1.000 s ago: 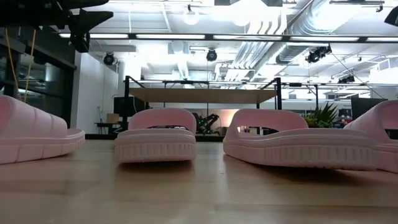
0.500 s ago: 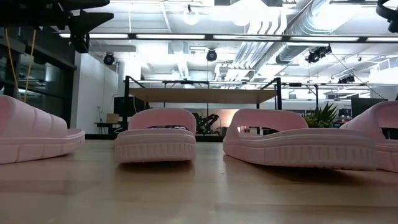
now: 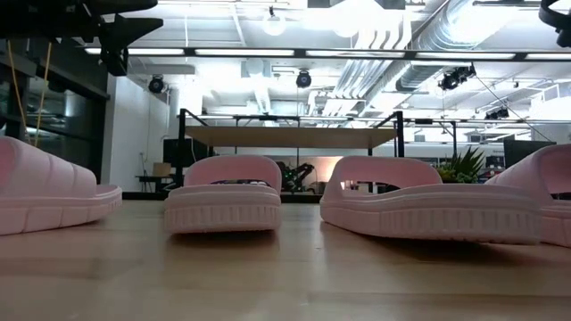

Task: Pick and place slides into the shelf
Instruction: Put the pink slide on the shelf

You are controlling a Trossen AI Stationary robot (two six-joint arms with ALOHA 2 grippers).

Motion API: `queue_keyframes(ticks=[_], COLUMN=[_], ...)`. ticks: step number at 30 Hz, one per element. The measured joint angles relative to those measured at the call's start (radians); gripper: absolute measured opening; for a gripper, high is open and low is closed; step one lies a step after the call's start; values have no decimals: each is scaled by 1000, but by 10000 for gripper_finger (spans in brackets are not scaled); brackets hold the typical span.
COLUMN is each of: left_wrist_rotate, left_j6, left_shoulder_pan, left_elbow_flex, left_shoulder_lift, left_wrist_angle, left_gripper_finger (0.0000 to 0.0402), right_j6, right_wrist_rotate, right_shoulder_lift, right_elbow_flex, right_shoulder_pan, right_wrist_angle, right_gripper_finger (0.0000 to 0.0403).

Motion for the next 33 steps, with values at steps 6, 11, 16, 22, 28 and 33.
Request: queue_keyframes(ticks=[6,11,16,22,28,33], left_wrist_rotate=[-1,-1,-1,-1,-1,0], left_j6=[0,0,0,0,0,0], left_shoulder_pan=[0,0,0,0,0,0], left_elbow_flex=[0,0,0,0,0,0], left_shoulder_lift=[0,0,0,0,0,0], left_wrist_angle=[0,0,0,0,0,0], left_gripper_finger=[128,128,128,128,128,128], right_j6=[-4,-3,3,5,43,42], right_wrist_rotate=[0,-1,-8,-3,85,143], right_shoulder_lift=[0,0,0,-6,-65,-139], right_elbow_flex=[0,0,0,0,0,1], right_shoulder_pan=[0,-5,-24,-52,-54,-46], right_wrist_angle=[0,-26,-80,-94,-106,-113], right_gripper_finger=[3,3,2,1,1,1])
